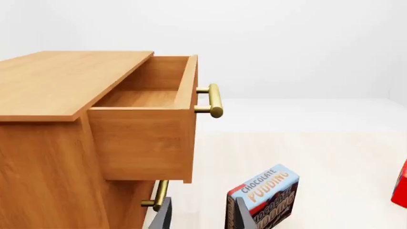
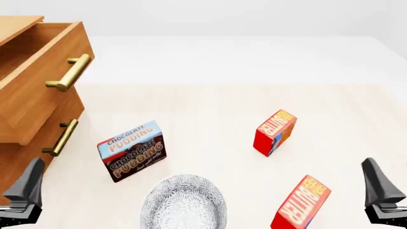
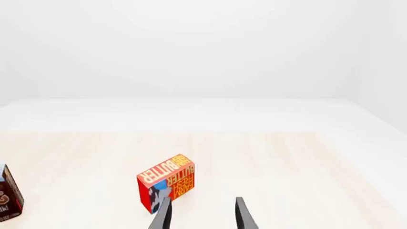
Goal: Put the butter at the front in the top drawer of the cabinet and close it.
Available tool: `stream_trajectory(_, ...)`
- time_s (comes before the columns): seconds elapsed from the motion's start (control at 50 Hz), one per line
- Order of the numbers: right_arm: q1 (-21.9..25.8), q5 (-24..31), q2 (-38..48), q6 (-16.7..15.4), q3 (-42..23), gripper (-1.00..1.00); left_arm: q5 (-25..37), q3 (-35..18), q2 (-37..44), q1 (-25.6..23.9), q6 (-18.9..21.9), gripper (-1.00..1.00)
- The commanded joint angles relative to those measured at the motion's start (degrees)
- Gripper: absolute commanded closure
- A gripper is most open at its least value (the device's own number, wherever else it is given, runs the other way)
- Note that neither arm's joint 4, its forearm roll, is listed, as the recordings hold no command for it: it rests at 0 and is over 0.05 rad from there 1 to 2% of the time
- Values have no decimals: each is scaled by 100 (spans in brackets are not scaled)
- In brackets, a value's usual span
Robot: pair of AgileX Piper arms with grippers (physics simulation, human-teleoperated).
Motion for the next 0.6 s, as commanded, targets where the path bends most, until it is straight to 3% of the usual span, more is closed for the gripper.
stream_trajectory(0.02,1,-6,31,6,-20,-100,27,-51,18,1,-3,-100)
stream_trajectory(0.36,1,12,10,8,-17,-100,115,-95,-11,-21,-7,-100)
stream_trajectory(0.42,2,12,9,9,-16,-100,182,-156,9,69,395,-100)
stream_trajectory(0.6,2,21,0,9,-17,-100,597,-647,-14,199,719,-100)
